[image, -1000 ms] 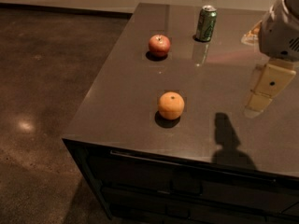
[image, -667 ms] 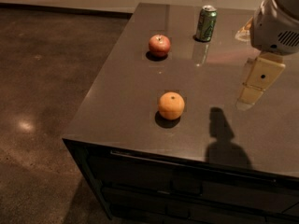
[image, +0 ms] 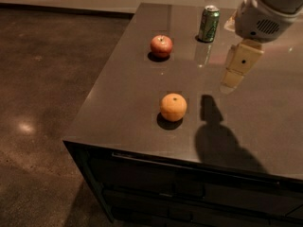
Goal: Move apple near orange
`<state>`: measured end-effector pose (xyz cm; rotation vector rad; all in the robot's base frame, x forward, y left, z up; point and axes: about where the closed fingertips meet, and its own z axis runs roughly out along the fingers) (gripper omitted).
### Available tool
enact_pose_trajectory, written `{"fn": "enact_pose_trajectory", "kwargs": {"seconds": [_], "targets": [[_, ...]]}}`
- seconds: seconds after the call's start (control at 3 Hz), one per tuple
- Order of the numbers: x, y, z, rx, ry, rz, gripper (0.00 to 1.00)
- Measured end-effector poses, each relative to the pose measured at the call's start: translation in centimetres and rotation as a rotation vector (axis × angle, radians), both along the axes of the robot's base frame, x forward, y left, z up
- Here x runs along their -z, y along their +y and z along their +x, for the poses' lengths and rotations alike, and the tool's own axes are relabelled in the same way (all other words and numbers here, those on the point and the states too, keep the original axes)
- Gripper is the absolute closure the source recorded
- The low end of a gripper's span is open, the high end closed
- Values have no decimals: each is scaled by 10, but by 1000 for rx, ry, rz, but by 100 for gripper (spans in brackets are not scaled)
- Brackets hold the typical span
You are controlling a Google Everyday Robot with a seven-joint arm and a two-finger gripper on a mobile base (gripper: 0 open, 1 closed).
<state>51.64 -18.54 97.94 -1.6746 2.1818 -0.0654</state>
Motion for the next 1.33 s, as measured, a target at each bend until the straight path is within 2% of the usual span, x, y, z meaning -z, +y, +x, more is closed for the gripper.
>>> {"fn": "enact_pose_trajectory", "kwargs": {"seconds": [0.33,1.0,1.33], "targets": [[3,9,28,14,-17,34,0],[17,30,97,64,2,94,0],[22,34,136,119,4,151,0]]}}
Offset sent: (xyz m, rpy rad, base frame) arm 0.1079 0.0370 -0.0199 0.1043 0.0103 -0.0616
